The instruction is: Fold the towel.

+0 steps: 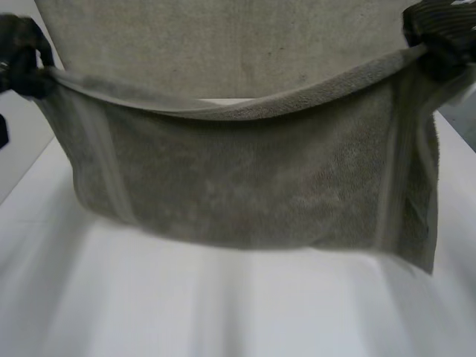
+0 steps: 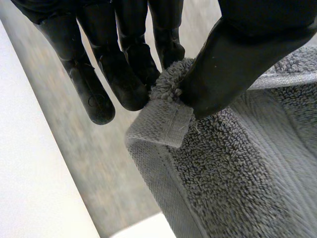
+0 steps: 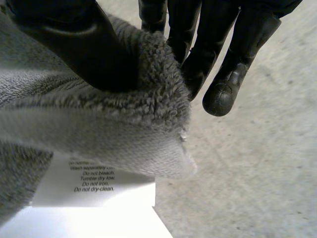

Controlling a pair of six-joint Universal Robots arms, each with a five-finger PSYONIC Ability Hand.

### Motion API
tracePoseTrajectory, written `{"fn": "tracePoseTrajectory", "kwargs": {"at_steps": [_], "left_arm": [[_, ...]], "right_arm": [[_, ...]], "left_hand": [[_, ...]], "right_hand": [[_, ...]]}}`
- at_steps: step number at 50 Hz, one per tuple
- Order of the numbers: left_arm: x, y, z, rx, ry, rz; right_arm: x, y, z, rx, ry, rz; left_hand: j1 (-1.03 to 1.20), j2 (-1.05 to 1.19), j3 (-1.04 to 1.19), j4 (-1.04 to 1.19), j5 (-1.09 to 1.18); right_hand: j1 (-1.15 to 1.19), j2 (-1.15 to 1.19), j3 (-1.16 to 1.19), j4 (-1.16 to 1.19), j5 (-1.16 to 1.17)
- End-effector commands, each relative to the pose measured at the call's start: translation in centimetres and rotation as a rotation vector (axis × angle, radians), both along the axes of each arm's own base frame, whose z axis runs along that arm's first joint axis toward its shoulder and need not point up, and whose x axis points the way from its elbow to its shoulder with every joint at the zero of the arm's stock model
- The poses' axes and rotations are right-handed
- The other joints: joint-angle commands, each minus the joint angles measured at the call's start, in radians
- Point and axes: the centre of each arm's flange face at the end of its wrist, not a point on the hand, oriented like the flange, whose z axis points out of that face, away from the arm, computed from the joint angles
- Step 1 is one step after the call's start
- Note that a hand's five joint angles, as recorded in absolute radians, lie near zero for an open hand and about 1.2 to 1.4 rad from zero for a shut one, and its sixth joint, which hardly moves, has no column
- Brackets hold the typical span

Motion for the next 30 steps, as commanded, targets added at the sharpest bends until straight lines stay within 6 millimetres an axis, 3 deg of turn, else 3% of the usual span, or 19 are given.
{"fn": "tracePoseTrajectory", "kwargs": {"at_steps": [1,5,8,9,10,12,13,15,19,21,23,24,25,26,27,28,29,30], "left_arm": [[-1.7,-5.7,-5.0,0.097,-0.008,-0.015],[-2.4,-8.9,-4.3,0.033,0.011,0.041],[-2.4,-9.6,-3.2,-0.01,0.028,0.068],[-2.4,-10.1,-1.2,-0.074,0.064,0.086],[-2.4,-10.1,-1.1,-0.075,0.064,0.086],[-2.5,-10.0,3.1,-0.193,0.127,0.078],[-2.5,-10.0,3.1,-0.194,0.128,0.078],[-2.4,-9.1,7.1,-0.298,0.174,0.064],[-2.9,-8.0,8.5,-0.309,0.184,0.039],[-3.3,-7.6,8.3,-0.285,0.181,0.023],[-3.4,-7.2,6.4,-0.193,0.174,0.004],[-3.4,-7.2,6.4,-0.192,0.174,0.004],[-3.2,-7.2,4.9,-0.134,0.174,0.002],[-3.2,-7.2,4.9,-0.134,0.174,0.002],[-3.1,-7.1,3.0,-0.069,0.17,0.001],[-3.0,-6.9,0.9,-0.003,0.162,0.0],[-3.0,-6.9,0.9,-0.002,0.162,0.0],[-2.6,-6.6,-1.1,0.056,0.149,0.005]], "right_arm": [[3.4,-4.0,-3.1,0.005,0.062,0.052],[5.5,-7.1,-4.0,-0.071,0.068,0.03],[5.7,-8.7,-3.2,-0.148,0.033,-0.018],[5.7,-8.7,-3.2,-0.148,0.033,-0.018],[5.7,-9.1,-2.4,-0.187,0.007,-0.037],[5.7,-9.1,-1.2,-0.228,-0.026,-0.046],[5.7,-9.0,-0.3,-0.255,-0.059,-0.047],[5.5,-8.8,0.6,-0.27,-0.088,-0.046],[5.3,-7.5,2.0,-0.263,-0.107,-0.022],[5.3,-7.1,2.0,-0.239,-0.097,-0.008],[5.4,-6.6,1.4,-0.197,-0.077,0.013],[5.4,-6.4,0.6,-0.15,-0.057,0.033],[5.4,-6.4,0.6,-0.149,-0.057,0.033],[5.6,-6.0,-0.4,-0.096,-0.032,0.057],[5.4,-6.0,-1.7,-0.04,0.001,0.077],[5.4,-6.0,-1.7,-0.04,0.001,0.077],[5.4,-5.7,-3.2,0.015,0.046,0.104],[5.3,-5.5,-4.8,0.061,0.092,0.125]], "left_hand": [[0.138,0.052,0.051,0.038,0.103],[0.138,0.052,0.051,0.038,0.103],[0.138,0.052,0.051,0.038,0.103],[0.138,0.052,0.051,0.038,0.103],[0.138,0.052,0.051,0.038,0.103],[0.138,0.052,0.051,0.038,0.103],[0.138,0.052,0.051,0.038,0.103],[0.138,0.052,0.051,0.038,0.103],[0.138,0.052,0.051,0.038,0.103],[0.138,0.052,0.051,0.038,0.103],[0.138,0.052,0.051,0.038,0.103],[0.138,0.052,0.051,0.038,0.103],[0.138,0.052,0.051,0.038,0.103],[0.138,0.052,0.051,0.038,0.103],[0.138,0.052,0.051,0.038,0.103],[0.138,0.052,0.051,0.038,0.103],[0.138,0.052,0.051,0.038,0.103],[0.138,0.052,0.051,0.038,0.103]], "right_hand": [[0.07,0.058,0.054,0.055,0.06],[0.07,0.058,0.054,0.055,0.06],[0.07,0.058,0.054,0.055,0.06],[0.07,0.058,0.054,0.055,0.06],[0.07,0.058,0.054,0.055,0.06],[0.07,0.058,0.054,0.055,0.06],[0.07,0.058,0.054,0.055,0.06],[0.07,0.058,0.054,0.055,0.06],[0.07,0.058,0.054,0.055,0.06],[0.07,0.058,0.054,0.055,0.06],[0.07,0.058,0.054,0.055,0.06],[0.07,0.058,0.054,0.055,0.06],[0.07,0.058,0.054,0.055,0.06],[0.07,0.058,0.054,0.055,0.06],[0.07,0.058,0.054,0.055,0.06],[0.07,0.058,0.054,0.055,0.06],[0.07,0.058,0.054,0.055,0.06],[0.07,0.058,0.054,0.055,0.06]]}}
